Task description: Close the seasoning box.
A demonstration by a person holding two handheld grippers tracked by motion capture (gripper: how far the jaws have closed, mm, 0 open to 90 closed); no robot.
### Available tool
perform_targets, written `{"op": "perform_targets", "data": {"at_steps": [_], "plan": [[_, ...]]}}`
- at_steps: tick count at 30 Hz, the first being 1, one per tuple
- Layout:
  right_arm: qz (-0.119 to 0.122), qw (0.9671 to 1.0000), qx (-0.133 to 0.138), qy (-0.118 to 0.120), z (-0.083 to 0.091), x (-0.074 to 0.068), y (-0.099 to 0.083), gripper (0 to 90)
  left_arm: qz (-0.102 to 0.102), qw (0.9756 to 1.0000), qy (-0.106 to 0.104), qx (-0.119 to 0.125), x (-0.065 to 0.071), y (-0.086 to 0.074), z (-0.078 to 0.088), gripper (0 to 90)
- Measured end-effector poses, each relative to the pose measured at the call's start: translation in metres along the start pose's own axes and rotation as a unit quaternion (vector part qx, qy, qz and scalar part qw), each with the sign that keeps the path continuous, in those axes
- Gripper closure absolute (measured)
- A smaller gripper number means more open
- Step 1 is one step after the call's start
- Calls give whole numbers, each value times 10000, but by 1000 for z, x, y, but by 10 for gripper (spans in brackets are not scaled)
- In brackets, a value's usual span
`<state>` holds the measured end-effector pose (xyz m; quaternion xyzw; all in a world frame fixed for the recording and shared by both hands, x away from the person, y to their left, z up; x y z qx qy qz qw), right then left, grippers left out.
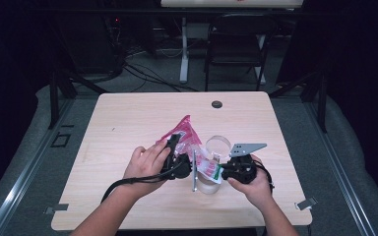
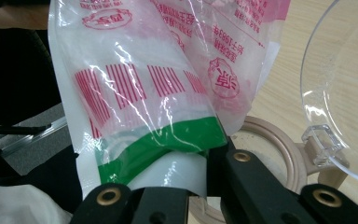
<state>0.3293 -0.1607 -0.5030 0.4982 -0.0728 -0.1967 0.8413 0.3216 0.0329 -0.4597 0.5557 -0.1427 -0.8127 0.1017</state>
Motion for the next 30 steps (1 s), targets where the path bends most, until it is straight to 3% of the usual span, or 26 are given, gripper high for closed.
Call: {"op": "perform_targets", "data": {"at_steps": [18,30], "plan": [[-10,10000,65,-28,1,0,1,900,150,9998,-91,-35,3,-7,-3,672],[17,9999,97,-39,0,0,4,900,367,9992,-156,-100,5,-12,-2,674]]}}
Point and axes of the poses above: each handheld gripper's, and its own axes: z roughly backward along the jaws, y roughly out of its top, x roughly to its right, the point moved 3 cm from there along -z, roughly forward along the jaws, and after that the axes turned 12 degrees about z, right-handed, at the moved point
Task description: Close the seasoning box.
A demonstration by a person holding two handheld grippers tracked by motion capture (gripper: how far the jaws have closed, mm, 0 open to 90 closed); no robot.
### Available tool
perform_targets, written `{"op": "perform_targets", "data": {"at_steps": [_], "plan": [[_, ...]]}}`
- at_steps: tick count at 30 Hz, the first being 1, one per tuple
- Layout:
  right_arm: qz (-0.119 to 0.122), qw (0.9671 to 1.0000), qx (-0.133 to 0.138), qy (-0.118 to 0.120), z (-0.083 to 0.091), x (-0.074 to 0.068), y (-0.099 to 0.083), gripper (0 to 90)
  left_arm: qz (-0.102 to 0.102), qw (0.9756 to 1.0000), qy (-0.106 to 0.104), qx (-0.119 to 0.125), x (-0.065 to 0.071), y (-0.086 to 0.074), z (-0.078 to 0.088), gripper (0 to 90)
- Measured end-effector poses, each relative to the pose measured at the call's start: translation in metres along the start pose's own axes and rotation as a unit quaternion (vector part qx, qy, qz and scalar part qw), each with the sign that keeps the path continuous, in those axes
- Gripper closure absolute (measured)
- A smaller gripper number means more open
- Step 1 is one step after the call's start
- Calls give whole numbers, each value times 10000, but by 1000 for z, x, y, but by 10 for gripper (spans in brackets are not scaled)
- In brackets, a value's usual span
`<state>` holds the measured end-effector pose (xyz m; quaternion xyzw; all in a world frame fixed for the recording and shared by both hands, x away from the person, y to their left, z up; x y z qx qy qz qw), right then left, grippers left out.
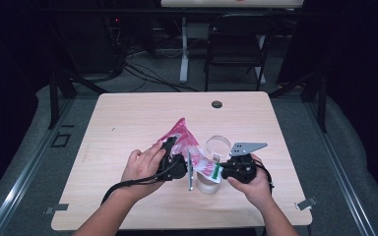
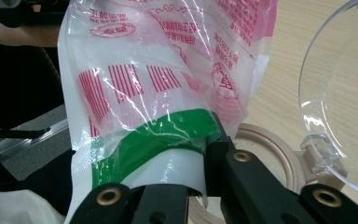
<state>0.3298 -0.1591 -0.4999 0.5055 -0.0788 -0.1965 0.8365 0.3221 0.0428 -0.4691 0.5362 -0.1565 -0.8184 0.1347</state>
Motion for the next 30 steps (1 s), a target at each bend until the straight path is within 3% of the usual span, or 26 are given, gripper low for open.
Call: {"op": "perform_targets", "data": {"at_steps": [13,30], "plan": [[48,10000,38,15,-1,1,4,900,369,9991,-172,-71,5,-10,-3,678],[53,9999,78,-34,-1,1,6,900,681,9972,-313,-72,13,-18,-5,681]]}}
Point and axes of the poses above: each handheld gripper's, and its own axes: z roughly backward along the jaws, y roughly out of its top, x roughly to its right, the point moved 3 cm from there along -z, roughly forward along the jaws, and after that the axes turned 12 degrees about z, right-handed, at the moved point
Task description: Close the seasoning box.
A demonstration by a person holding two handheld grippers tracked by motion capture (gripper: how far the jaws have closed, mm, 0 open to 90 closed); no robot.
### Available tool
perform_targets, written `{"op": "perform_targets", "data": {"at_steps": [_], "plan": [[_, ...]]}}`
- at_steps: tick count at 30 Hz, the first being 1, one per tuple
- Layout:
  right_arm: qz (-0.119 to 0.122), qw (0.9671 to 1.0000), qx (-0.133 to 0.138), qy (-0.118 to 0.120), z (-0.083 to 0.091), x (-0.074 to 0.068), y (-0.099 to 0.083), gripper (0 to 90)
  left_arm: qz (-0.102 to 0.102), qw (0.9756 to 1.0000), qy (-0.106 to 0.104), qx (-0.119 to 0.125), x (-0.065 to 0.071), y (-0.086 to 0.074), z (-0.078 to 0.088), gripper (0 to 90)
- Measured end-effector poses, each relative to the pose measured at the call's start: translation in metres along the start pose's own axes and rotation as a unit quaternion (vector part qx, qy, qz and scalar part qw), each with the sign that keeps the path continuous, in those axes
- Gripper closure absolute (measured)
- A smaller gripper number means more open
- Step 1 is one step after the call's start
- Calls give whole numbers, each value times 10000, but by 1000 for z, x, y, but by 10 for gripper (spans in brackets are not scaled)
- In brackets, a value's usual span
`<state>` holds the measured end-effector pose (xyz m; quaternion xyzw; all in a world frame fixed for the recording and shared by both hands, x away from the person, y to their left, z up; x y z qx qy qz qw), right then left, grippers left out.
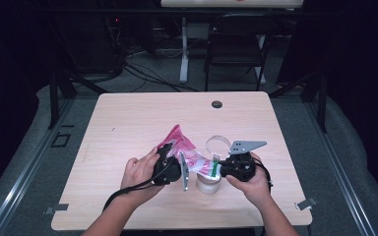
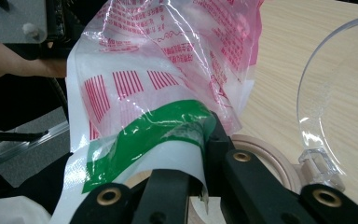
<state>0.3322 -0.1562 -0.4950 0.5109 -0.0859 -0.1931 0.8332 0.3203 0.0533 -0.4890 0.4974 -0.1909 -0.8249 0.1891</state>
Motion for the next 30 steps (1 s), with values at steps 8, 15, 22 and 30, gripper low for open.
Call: {"op": "perform_targets", "data": {"at_steps": [8,15,22,30], "plan": [[5,10000,3,-8,-1,0,0,900,107,9999,-73,-65,5,-4,-2,682],[23,10000,7,-27,0,0,1,900,233,9996,-115,-78,8,-6,-3,684],[29,10000,21,-37,-1,-1,1,900,417,9989,-209,-94,11,-10,-5,687],[57,10000,39,-19,-1,-1,2,900,730,9966,-360,-90,14,-14,-6,691]]}}
Point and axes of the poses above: each handheld gripper's, and its own axes: z roughly backward along the jaws, y roughly out of its top, x roughly to its right, the point moved 3 cm from there along -z, roughly forward along the jaws, and after that the axes turned 12 degrees about z, right-handed, at the moved point
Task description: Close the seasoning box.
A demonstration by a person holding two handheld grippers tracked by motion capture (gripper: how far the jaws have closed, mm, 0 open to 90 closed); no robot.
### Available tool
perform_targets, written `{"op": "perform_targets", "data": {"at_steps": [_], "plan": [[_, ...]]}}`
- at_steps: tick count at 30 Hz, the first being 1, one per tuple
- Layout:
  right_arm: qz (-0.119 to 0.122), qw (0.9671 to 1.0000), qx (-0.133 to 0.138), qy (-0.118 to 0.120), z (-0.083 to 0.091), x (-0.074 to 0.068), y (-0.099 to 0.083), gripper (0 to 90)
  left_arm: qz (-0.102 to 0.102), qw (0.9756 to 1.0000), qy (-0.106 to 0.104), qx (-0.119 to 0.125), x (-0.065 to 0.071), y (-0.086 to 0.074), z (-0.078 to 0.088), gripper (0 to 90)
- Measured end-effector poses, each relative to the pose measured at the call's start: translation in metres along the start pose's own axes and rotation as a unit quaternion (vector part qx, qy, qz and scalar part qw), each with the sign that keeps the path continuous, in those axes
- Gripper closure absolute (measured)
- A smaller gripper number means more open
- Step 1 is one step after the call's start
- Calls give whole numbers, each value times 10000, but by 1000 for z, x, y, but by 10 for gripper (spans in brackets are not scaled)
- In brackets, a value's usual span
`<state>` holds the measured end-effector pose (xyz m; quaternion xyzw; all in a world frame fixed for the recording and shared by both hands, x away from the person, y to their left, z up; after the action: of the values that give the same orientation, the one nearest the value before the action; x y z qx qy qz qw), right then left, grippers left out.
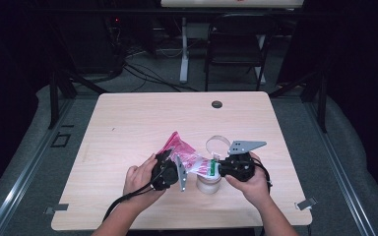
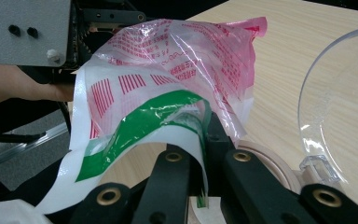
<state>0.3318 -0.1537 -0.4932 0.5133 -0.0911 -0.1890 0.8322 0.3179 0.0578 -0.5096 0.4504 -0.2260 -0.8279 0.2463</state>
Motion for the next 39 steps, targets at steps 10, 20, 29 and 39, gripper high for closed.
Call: {"op": "perform_targets", "data": {"at_steps": [10,20,29,39], "plan": [[20,10000,12,-28,-1,-1,0,900,148,9998,-95,-26,1,-3,-1,693],[34,10000,45,-38,-1,-1,1,900,539,9981,-291,34,3,-7,-4,696],[68,9999,57,-71,-1,-2,2,897,923,9945,-485,77,8,-11,-6,699],[125,9998,99,-98,0,-5,4,870,1278,9889,-744,109,9,-17,-8,703]]}}
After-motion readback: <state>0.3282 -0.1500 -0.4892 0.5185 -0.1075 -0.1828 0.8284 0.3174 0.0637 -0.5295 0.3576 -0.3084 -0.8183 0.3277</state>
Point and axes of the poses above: each handheld gripper's, and its own axes: z roughly backward along the jaws, y roughly out of its top, x roughly to its right, the point moved 3 cm from there along -z, roughly forward along the jaws, and after that the axes turned 12 degrees about z, right-handed, at the moved point
